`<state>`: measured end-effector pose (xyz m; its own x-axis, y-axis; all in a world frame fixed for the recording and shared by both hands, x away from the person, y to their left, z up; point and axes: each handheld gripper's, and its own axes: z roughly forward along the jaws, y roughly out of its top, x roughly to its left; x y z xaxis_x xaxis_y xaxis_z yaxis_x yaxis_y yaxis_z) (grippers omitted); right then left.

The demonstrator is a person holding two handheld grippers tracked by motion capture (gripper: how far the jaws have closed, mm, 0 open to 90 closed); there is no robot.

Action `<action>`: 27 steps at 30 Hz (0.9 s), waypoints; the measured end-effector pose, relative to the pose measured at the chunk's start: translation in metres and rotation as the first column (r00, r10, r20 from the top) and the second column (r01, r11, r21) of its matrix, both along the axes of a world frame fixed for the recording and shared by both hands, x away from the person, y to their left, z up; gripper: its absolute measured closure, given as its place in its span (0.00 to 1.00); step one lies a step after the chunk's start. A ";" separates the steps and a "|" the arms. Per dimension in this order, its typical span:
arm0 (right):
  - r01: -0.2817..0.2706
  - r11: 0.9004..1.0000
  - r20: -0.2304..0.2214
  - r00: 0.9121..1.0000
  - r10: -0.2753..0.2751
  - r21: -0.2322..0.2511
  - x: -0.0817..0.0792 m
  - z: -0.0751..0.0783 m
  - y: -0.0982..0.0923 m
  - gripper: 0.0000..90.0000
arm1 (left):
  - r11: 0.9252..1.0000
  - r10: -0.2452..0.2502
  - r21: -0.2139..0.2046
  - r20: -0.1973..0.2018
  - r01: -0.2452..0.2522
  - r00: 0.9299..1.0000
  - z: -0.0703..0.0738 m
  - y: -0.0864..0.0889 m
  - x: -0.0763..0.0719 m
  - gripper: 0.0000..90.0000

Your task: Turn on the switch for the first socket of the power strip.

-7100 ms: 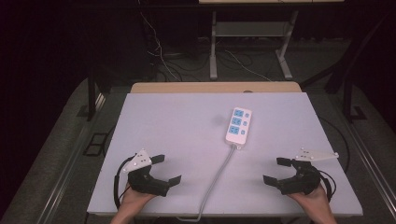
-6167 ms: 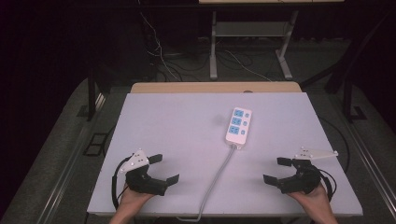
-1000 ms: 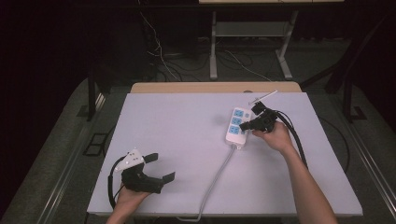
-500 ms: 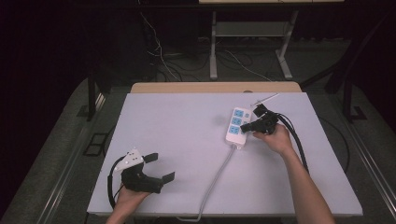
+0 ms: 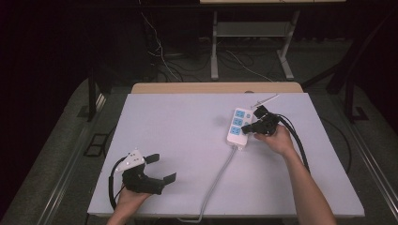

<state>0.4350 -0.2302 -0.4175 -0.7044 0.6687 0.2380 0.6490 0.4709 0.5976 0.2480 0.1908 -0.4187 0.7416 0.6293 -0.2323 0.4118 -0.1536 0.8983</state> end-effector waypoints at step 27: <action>-0.002 1.000 -0.021 1.000 0.002 -0.018 0.003 0.003 -0.002 1.00 | 1.000 0.004 -0.004 -0.010 -0.004 1.000 -0.001 0.002 0.002 0.00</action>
<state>0.4383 -0.2322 -0.4149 -0.7006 0.6715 0.2412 0.6605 0.4825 0.5753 0.2498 0.1927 -0.4197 0.7369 0.6312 -0.2421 0.4209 -0.1482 0.8949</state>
